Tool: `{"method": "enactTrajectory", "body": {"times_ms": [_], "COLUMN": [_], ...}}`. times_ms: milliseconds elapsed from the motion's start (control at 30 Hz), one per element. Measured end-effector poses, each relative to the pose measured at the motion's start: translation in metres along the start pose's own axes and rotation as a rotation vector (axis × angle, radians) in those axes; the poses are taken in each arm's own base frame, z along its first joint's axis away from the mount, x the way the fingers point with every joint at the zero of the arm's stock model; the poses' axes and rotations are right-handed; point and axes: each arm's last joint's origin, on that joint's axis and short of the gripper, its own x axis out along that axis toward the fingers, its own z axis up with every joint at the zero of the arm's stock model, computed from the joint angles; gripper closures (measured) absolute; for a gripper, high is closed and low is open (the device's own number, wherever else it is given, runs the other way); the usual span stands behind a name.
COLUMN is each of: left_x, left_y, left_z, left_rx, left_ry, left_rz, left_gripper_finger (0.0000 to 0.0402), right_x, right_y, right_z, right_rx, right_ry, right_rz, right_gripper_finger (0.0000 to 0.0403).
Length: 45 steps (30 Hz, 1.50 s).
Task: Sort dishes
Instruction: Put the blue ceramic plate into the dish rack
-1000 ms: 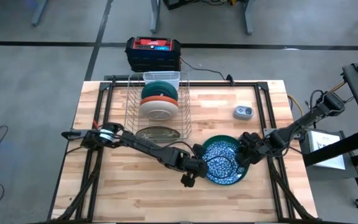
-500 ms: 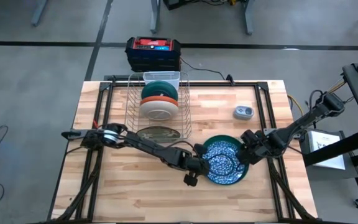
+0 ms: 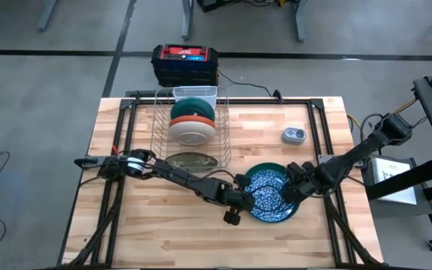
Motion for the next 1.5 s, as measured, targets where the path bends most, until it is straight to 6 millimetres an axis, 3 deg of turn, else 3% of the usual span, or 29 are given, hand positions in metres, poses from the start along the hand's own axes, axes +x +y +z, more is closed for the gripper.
{"method": "enactTrajectory", "body": {"times_ms": [333, 633, 900, 1100, 1300, 1500], "left_x": [0.011, 0.021, 0.022, 0.022, 0.021, 0.010], "left_y": [-0.002, -0.008, -0.009, -0.008, -0.007, -0.003], "left_z": [-0.009, -0.025, -0.026, -0.025, -0.025, -0.020], "left_rx": [-0.014, -0.045, -0.026, -0.027, -0.015, 0.020], "left_ry": [-0.009, -0.059, -0.067, -0.074, -0.074, -0.081], "left_rz": [0.004, 0.013, 0.012, 0.018, 0.038, 0.060], "left_gripper_finger": [0.0401, 0.0401, 0.0401, 0.0401, 0.0402, 0.0401], "right_x": [0.010, 0.026, 0.036, 0.037, 0.036, 0.025], "right_y": [0.014, 0.004, -0.005, -0.006, -0.009, -0.011], "right_z": [0.001, -0.005, -0.008, -0.005, 0.000, 0.003], "right_rx": [-0.002, 0.100, 0.194, 0.179, 0.202, 0.171], "right_ry": [-0.029, -0.094, -0.144, -0.153, -0.194, -0.230], "right_rz": [0.093, 0.219, 0.368, 0.367, 0.359, 0.408], "right_gripper_finger": [0.0210, 0.0221, 0.0240, 0.0282, 0.0363, 0.0385]}}
